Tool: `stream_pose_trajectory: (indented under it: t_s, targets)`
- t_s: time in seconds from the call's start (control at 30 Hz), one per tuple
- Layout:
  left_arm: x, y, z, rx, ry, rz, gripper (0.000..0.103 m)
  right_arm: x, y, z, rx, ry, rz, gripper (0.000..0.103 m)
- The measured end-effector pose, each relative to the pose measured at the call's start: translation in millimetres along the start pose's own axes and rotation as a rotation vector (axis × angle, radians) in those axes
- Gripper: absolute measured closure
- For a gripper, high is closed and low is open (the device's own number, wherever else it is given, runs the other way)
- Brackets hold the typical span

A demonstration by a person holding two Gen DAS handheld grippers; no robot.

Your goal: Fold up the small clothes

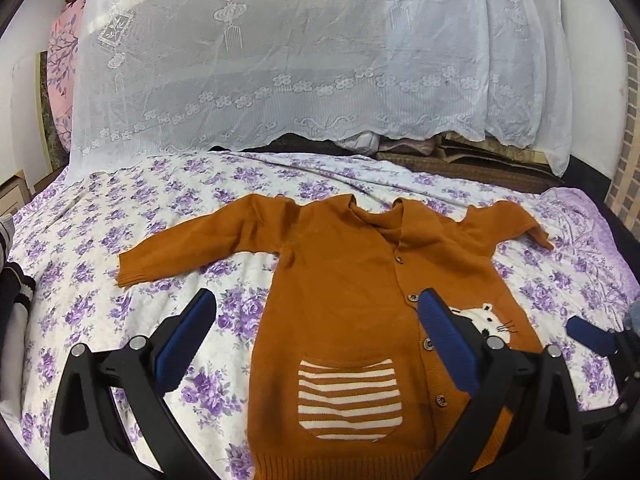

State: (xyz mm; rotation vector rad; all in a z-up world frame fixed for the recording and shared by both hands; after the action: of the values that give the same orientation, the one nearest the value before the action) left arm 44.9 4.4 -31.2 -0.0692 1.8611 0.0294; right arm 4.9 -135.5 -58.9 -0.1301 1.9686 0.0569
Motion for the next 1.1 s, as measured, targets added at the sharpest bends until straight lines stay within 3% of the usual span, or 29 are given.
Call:
stream_pose_trajectory:
  t_s: [0.2,1.1]
  targets:
    - [8.3,-13.6,2.7,0.032,0.026,0.027,0.005,-2.8,3.8,-4.1,0.008,-0.022,-0.034,0.003]
    - [13.6,-7.4,7.4,0.019,0.054,0.003,0.005,-2.4,1.0,-2.3,0.022,-0.026,-0.036,0.003]
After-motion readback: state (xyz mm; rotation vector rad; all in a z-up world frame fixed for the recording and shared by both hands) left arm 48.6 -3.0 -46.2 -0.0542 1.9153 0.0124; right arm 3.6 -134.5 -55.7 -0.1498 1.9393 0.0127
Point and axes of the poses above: each gripper's, at about its wrist camera, not at the fingertips, and z roughly the way its jaws point, y to its left, x to its underside, the point moved 7 cm from there along z, roughly the way its jaws point, and after that the axes turned 15 degrees about -y, right-handed, at the moved point
